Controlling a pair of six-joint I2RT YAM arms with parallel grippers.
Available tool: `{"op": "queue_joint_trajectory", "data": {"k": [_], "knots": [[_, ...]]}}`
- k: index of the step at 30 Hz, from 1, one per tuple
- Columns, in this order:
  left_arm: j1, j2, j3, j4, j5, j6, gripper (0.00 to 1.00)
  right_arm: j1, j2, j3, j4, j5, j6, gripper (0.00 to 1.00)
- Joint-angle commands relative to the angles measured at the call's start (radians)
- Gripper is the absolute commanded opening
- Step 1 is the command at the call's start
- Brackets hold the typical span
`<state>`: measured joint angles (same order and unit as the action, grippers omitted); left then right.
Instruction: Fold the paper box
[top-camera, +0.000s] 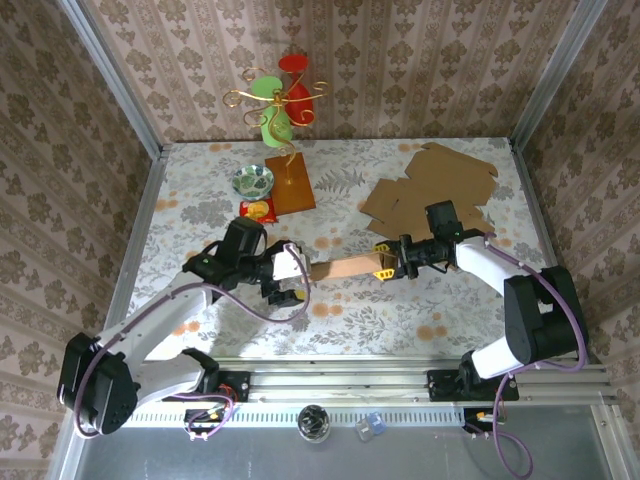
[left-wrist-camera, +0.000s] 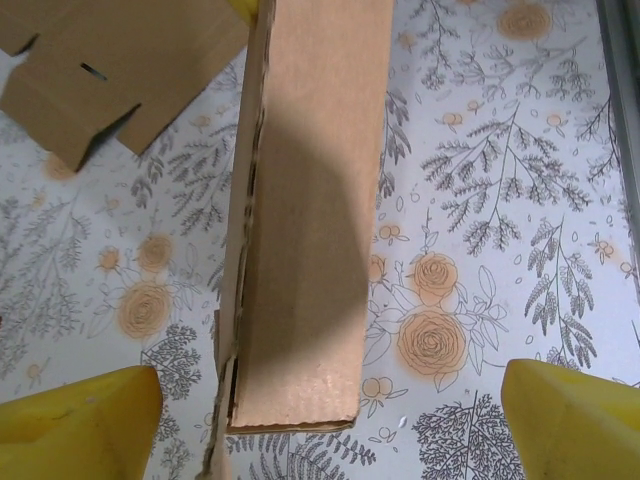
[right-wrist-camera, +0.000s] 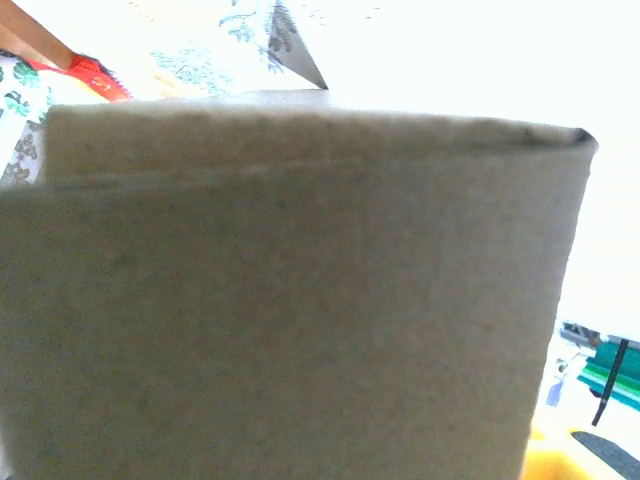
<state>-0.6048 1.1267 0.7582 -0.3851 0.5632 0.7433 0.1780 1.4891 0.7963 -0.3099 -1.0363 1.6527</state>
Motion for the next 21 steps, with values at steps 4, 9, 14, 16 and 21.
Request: {"op": "queue_joint_trajectory", "data": {"k": [4, 9, 14, 16, 21], "knots": [[-0.044, 0.074, 0.035, 0.046, 0.038, 0.032, 0.87, -0.003, 0.014, -0.051, -0.093, -0.044, 0.022, 0.34], [-0.066, 0.125, 0.035, 0.103, 0.001, 0.004, 0.83, -0.009, 0.068, -0.05, -0.144, -0.067, -0.035, 0.34], [-0.068, 0.173, 0.073, 0.116, 0.004, -0.028, 0.73, -0.018, 0.098, -0.068, -0.101, -0.069, -0.027, 0.4], [-0.069, 0.192, 0.094, 0.092, 0.018, -0.031, 0.7, -0.025, 0.123, -0.072, -0.094, -0.07, -0.042, 0.42], [-0.072, 0.242, 0.157, 0.004, 0.032, -0.046, 0.64, -0.066, 0.163, -0.065, -0.087, -0.067, -0.09, 0.54]]}}
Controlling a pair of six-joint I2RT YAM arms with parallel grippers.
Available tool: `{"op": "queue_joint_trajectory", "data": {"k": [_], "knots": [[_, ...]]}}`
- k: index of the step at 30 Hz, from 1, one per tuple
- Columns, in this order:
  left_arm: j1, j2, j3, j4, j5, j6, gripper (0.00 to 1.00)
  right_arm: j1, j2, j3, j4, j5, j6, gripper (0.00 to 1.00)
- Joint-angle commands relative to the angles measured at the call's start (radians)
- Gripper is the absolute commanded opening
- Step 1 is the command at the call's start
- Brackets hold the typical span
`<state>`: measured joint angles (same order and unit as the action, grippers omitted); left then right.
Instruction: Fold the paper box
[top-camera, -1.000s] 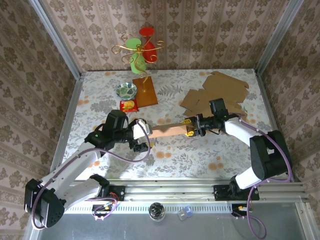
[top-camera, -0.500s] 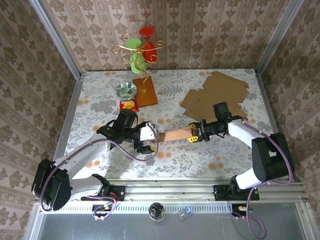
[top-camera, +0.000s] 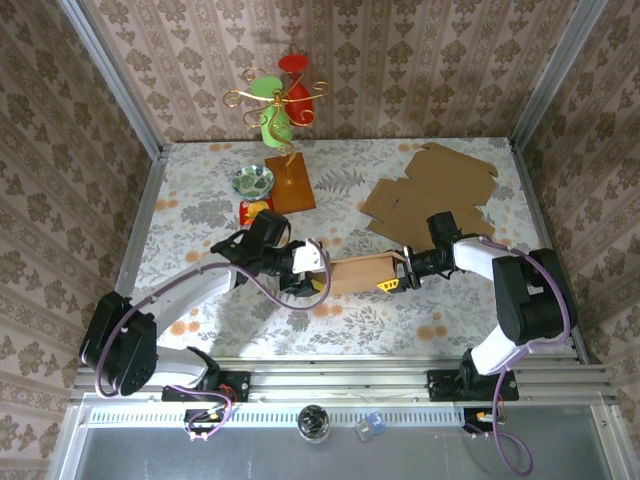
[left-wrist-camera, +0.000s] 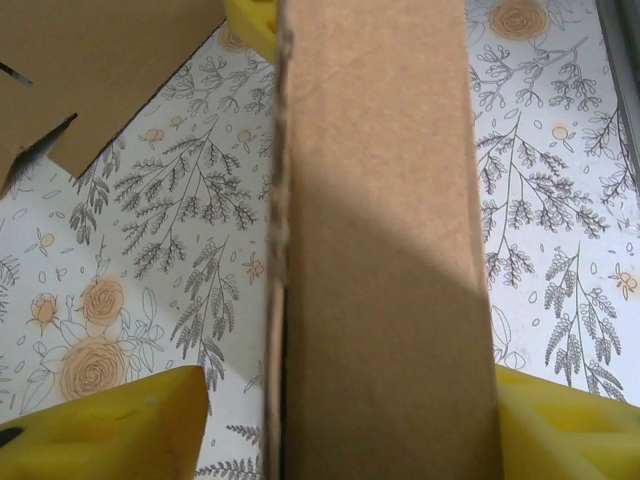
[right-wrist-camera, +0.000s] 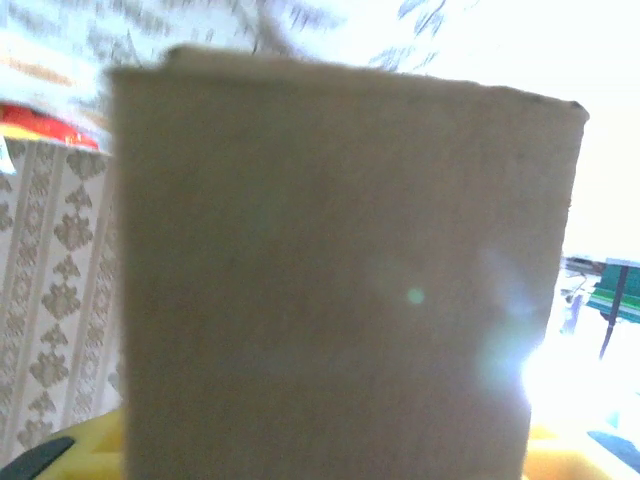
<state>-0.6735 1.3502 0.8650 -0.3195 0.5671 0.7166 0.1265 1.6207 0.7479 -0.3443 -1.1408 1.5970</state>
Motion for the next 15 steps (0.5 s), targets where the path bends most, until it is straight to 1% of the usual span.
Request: {"op": "queue_joint_trajectory", "data": {"k": [1, 4, 6, 10, 12, 15], "knots": [[-0.003, 0.026, 0.062, -0.075, 0.029, -0.029, 0.64, -0.022, 0.033, -0.01, -0.059, 0.04, -0.042, 0.57], [-0.006, 0.052, 0.093, -0.111, 0.033, -0.045, 0.62, -0.044, 0.036, 0.012, -0.07, 0.044, -0.059, 0.68], [-0.01, 0.069, 0.115, -0.133, 0.03, -0.056, 0.62, -0.063, 0.031, 0.035, -0.097, 0.057, -0.088, 0.72], [-0.012, 0.106, 0.164, -0.183, 0.014, -0.095, 0.6, -0.134, -0.042, 0.099, -0.176, 0.139, -0.157, 0.76], [-0.016, 0.115, 0.176, -0.199, 0.005, -0.109, 0.59, -0.174, -0.101, 0.125, -0.188, 0.194, -0.178, 0.76], [-0.023, 0.109, 0.175, -0.196, -0.011, -0.133, 0.59, -0.228, -0.219, 0.154, -0.259, 0.307, -0.216, 0.75]]}}
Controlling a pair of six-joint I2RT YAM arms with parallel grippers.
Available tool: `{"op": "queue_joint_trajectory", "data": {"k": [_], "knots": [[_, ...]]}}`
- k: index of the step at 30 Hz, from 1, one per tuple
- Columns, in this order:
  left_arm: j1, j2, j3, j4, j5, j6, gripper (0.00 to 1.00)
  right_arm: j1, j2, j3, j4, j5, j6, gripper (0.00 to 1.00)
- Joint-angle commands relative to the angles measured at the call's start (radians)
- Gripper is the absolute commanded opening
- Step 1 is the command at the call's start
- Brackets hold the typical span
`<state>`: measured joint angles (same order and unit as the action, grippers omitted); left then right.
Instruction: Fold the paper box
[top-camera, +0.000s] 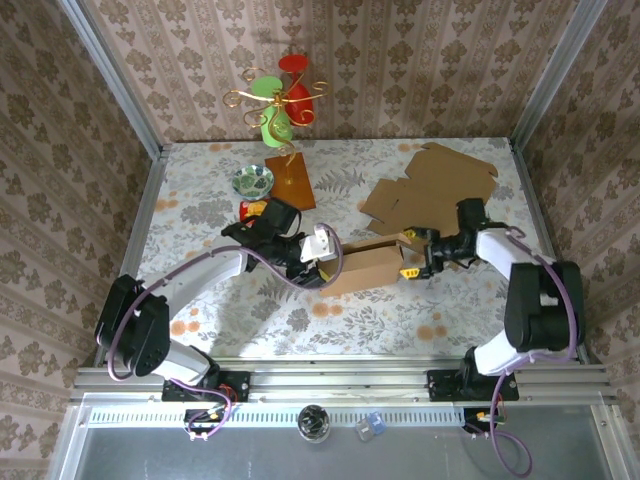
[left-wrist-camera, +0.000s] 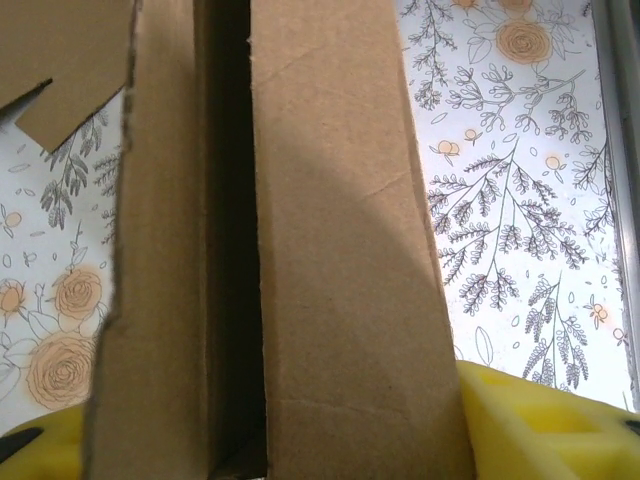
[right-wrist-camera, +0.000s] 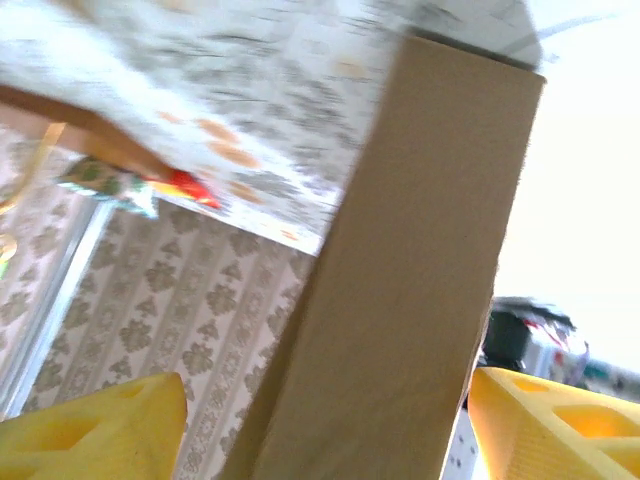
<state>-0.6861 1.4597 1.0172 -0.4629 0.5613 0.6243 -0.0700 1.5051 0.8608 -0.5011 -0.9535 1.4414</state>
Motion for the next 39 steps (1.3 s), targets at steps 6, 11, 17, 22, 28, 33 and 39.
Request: {"op": "queue_joint_trajectory", "data": {"k": [6, 11, 17, 22, 28, 33, 39], "knots": [[-0.02, -0.007, 0.02, -0.053, -0.03, -0.081, 0.58, 0.022, -0.375, 0.086, -0.287, 0.421, -0.221, 0.67], [-0.032, -0.01, 0.017, -0.052, -0.047, -0.097, 0.57, 0.199, -0.687, -0.132, -0.102, 0.612, -0.065, 0.52], [-0.042, -0.01, 0.015, -0.058, -0.051, -0.097, 0.53, 0.333, -0.655, -0.166, -0.053, 0.632, -0.012, 0.5], [-0.043, -0.01, 0.019, -0.064, -0.044, -0.091, 0.51, 0.393, -0.549, -0.127, 0.007, 0.656, -0.016, 0.5], [-0.045, -0.012, 0.021, -0.066, -0.038, -0.083, 0.5, 0.417, -0.482, -0.114, 0.039, 0.692, -0.018, 0.49], [-0.044, -0.013, 0.018, -0.06, -0.034, -0.083, 0.5, 0.425, -0.471, -0.103, 0.033, 0.714, -0.021, 0.48], [-0.044, -0.007, 0.026, -0.06, -0.034, -0.081, 0.5, 0.438, -0.461, -0.067, 0.029, 0.742, -0.047, 0.5]]}}
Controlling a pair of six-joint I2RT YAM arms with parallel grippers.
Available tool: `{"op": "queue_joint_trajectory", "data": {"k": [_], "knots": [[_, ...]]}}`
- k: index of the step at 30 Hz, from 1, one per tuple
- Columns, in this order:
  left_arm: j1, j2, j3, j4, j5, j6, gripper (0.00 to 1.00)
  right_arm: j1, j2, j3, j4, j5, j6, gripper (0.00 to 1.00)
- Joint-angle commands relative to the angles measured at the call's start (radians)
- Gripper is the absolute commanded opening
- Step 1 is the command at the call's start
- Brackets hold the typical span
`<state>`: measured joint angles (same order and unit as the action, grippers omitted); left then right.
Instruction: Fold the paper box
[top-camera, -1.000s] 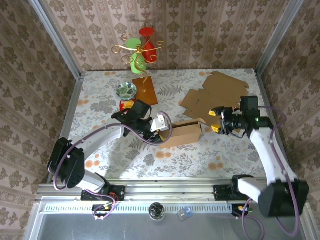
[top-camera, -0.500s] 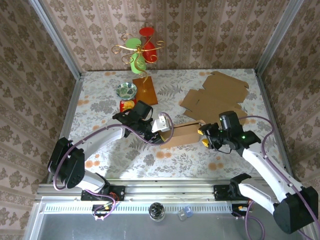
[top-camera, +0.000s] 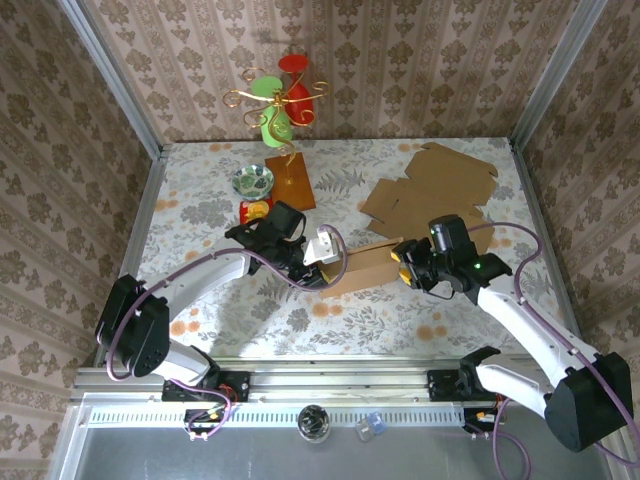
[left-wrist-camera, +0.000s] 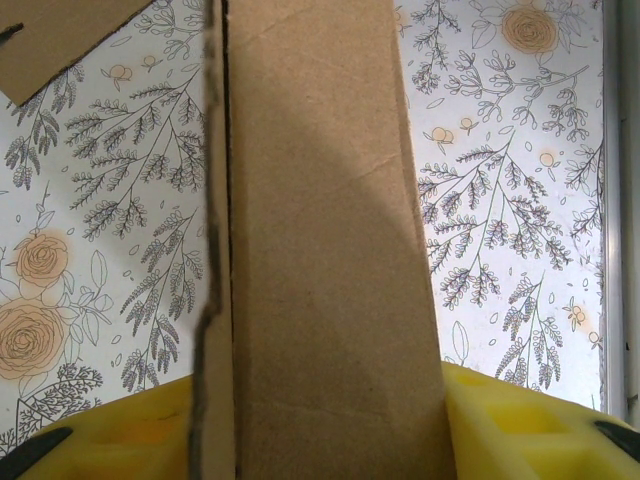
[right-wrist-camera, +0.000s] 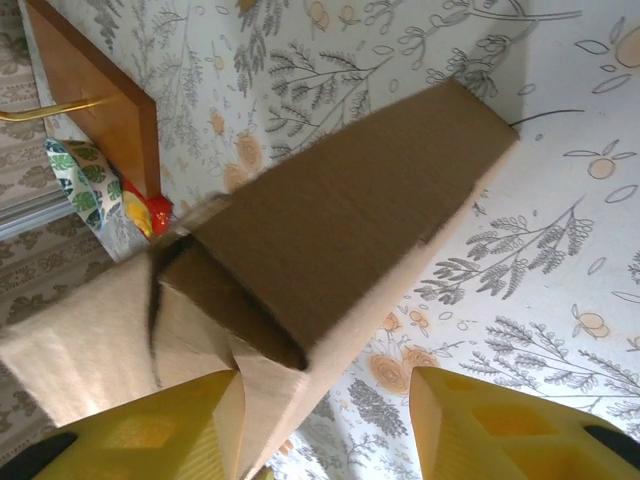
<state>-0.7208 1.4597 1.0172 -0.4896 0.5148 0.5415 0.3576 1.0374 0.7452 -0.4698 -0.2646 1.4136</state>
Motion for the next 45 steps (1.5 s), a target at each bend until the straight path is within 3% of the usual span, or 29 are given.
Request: {"op": "queue_joint_trajectory", "data": {"k": [1, 6, 16, 24, 26, 29, 33, 37, 40, 45], "knots": [[-0.01, -0.007, 0.026, -0.034, 0.013, 0.002, 0.5, 0.01, 0.012, 0.05, -0.003, 0.05, -0.019, 0.5], [-0.01, -0.005, 0.03, -0.033, 0.01, -0.001, 0.49, 0.014, 0.06, 0.049, -0.021, 0.036, -0.033, 0.48], [-0.01, -0.015, 0.022, -0.023, 0.008, -0.005, 0.49, 0.016, 0.135, 0.048, -0.163, 0.048, -0.035, 0.25], [-0.01, -0.024, 0.02, -0.026, 0.011, 0.007, 0.45, 0.017, 0.144, 0.065, -0.178, 0.03, -0.049, 0.22], [-0.009, -0.033, 0.016, -0.029, 0.011, 0.019, 0.43, 0.017, 0.147, 0.082, -0.163, 0.012, -0.086, 0.25], [-0.006, -0.041, 0.014, -0.043, 0.012, 0.035, 0.41, 0.005, 0.127, 0.162, -0.149, -0.001, -0.263, 0.33], [0.006, -0.05, 0.015, -0.062, 0.022, 0.046, 0.4, -0.041, 0.078, 0.303, -0.245, 0.021, -0.588, 0.34], [0.022, -0.062, 0.016, -0.087, 0.032, 0.068, 0.4, -0.125, 0.046, 0.324, -0.241, -0.049, -0.895, 0.35], [0.032, -0.065, 0.021, -0.119, 0.042, 0.095, 0.4, -0.173, 0.075, 0.345, -0.273, -0.1, -1.045, 0.35], [0.049, -0.076, 0.026, -0.16, 0.05, 0.125, 0.4, -0.164, 0.137, 0.384, -0.331, -0.154, -1.212, 0.39]]}}
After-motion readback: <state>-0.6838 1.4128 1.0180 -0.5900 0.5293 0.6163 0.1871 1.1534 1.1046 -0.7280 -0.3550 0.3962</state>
